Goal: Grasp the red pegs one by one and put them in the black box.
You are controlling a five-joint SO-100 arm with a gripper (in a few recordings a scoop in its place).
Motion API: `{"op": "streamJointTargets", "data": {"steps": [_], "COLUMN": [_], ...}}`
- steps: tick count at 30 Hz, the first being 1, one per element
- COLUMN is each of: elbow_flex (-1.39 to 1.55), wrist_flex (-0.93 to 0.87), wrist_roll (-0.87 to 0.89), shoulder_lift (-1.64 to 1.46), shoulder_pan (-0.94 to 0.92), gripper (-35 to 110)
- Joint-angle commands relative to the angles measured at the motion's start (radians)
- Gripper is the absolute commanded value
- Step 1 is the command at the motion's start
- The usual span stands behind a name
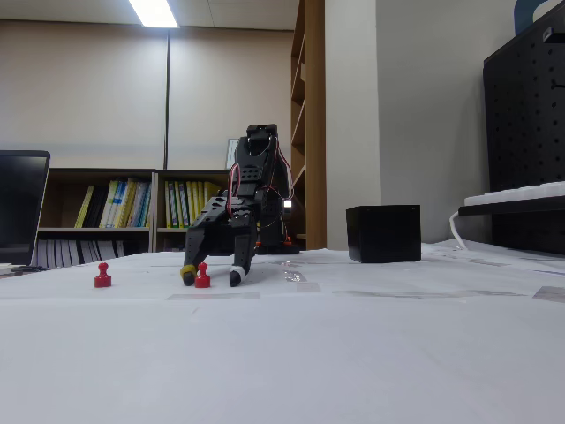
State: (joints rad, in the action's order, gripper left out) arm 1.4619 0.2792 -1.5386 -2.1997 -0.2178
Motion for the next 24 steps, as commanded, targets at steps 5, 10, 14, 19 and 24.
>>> {"op": "streamJointTargets", "data": {"steps": [5,10,14,19,24], "elbow_flex": [0.025,0.060,0.077,0.080,0.078], "wrist_flex": [0.058,0.051,0.051,0.043,0.038], "wrist_roll": [0.009,0.012,0.012,0.011,0.009], "shoulder_lift": [-0.052,-0.075,-0.094,-0.095,-0.095], "shoulder_pan": [-0.028,-0.026,-0.026,-0.025,-0.026], "gripper": [17,17,17,15,7]}}
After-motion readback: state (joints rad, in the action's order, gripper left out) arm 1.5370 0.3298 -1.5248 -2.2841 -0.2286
